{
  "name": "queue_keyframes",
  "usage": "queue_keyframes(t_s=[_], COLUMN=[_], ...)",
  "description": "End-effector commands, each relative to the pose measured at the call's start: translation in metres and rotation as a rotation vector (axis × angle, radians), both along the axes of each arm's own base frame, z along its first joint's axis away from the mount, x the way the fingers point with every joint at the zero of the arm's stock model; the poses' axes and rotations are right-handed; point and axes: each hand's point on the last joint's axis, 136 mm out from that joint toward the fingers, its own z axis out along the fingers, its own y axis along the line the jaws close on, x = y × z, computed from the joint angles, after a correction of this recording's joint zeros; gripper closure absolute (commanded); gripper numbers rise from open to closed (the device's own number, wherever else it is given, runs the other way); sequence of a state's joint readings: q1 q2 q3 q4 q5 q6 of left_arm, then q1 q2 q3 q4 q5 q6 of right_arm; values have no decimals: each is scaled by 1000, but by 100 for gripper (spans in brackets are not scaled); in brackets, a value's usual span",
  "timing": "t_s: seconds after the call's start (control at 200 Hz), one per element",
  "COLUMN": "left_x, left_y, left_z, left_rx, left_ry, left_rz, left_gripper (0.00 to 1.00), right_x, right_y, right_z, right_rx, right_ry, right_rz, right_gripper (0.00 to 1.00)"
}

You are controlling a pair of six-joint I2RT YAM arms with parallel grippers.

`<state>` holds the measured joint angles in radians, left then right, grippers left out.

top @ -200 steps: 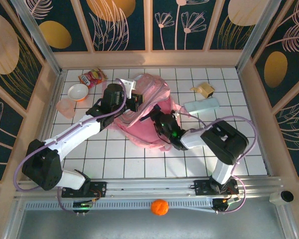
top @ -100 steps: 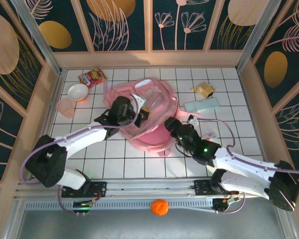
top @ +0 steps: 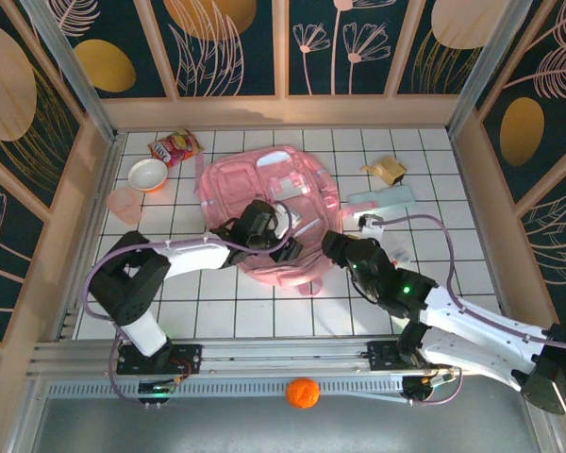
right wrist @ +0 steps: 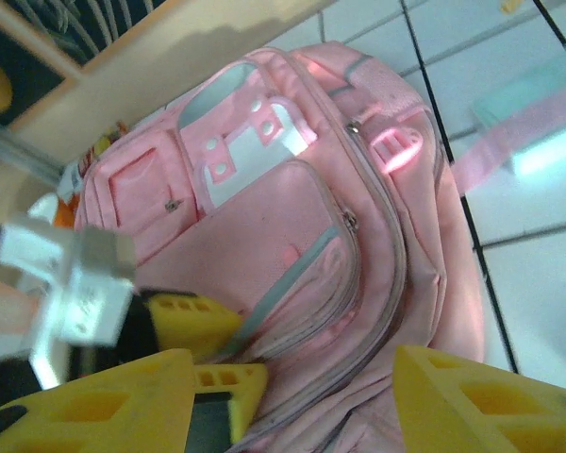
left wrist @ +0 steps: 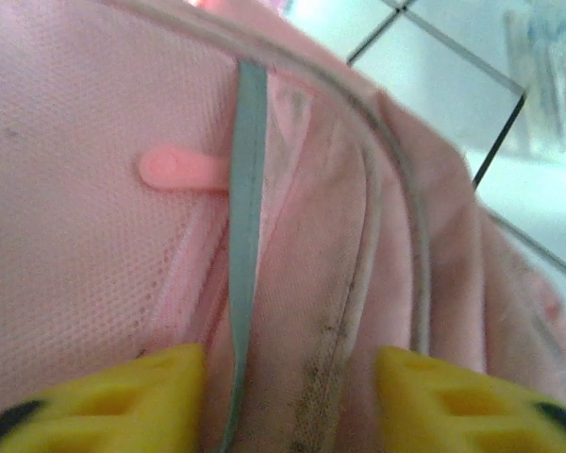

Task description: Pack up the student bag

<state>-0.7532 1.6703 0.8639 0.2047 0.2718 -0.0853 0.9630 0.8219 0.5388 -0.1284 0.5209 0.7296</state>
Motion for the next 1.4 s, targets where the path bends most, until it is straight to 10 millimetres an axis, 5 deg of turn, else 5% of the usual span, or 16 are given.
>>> queue_keyframes(t_s=[0.0,0.12,0.265,0.45,0.781,1.046,1.231,1.391], left_x=[22,37,49,53,32,25,28,31], left_y=[6,33,73,131,199,218,217,213], left_z=[77,122,135,117,77,57,56,55], left_rx=[-172,-302,-304,-372,-485,-531,-539,-544], left_ry=[-68,-96,-114,-44,17,57,63,76], left_rz=[77,153,308,512,739,793,797,780], left_gripper=[36,26,18,17,13,14,14,15], right_x=[1,-8,-23,-20,-22,-10,-11,-28], right_y=[21,49,81,110,153,149,147,142], right_z=[30,23,-7,-50,-101,-141,-117,-85], right_rx=[-217,-432,-678,-904,-923,-939,-929,-867], right_ry=[-180,-237,-250,-270,-270,-164,-180,-204], right_rz=[211,475,811,1069,1321,1335,1332,1382], right_gripper=[42,41,37,28,25,32,44,24])
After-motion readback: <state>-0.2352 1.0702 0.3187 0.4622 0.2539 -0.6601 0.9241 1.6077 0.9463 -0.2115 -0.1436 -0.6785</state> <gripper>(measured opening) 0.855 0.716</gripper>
